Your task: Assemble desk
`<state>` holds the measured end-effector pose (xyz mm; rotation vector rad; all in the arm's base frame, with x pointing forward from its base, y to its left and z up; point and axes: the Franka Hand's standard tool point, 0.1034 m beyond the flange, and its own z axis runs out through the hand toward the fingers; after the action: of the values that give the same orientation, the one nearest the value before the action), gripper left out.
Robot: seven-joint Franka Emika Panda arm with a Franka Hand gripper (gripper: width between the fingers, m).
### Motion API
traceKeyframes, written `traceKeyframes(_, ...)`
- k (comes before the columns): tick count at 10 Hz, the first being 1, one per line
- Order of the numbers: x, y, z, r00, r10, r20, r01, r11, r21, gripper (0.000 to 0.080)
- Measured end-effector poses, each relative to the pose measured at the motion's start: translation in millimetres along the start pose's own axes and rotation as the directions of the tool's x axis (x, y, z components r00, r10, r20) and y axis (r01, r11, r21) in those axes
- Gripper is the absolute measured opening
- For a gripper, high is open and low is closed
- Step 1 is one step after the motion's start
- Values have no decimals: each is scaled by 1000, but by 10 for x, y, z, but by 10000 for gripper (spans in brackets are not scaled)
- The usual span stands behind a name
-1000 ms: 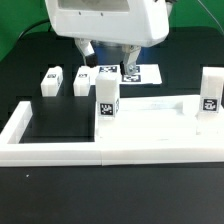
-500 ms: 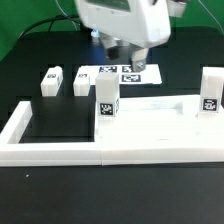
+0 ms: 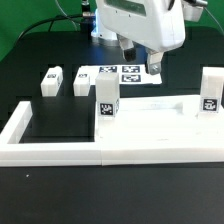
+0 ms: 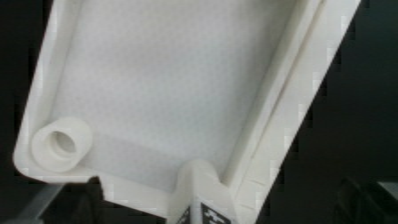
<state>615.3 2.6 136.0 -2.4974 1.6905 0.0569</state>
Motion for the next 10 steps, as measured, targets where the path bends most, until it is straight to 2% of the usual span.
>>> traceKeyframes(2, -3, 10, 11, 1000, 10, 0, -10, 1000, 1, 649)
traceKeyframes(3, -69, 151, 93, 995, 96, 8, -96, 995, 11, 649)
traceKeyframes(4, -206, 382, 257, 988, 153, 0, -153, 988, -2, 649)
traceKeyframes(5, -277, 559, 454, 977, 212, -27, -211, 977, 27, 649)
traceKeyframes(6, -333, 664, 605, 967, 250, -40, -248, 968, 49, 649)
traceKeyframes(7, -372, 696, 715, 961, 271, -53, -267, 961, 73, 649)
traceKeyframes(8, -438, 736, 856, 961, 270, -63, -266, 962, 64, 649)
traceKeyframes(10, -495, 767, 1129, 959, 268, -92, -261, 962, 80, 649)
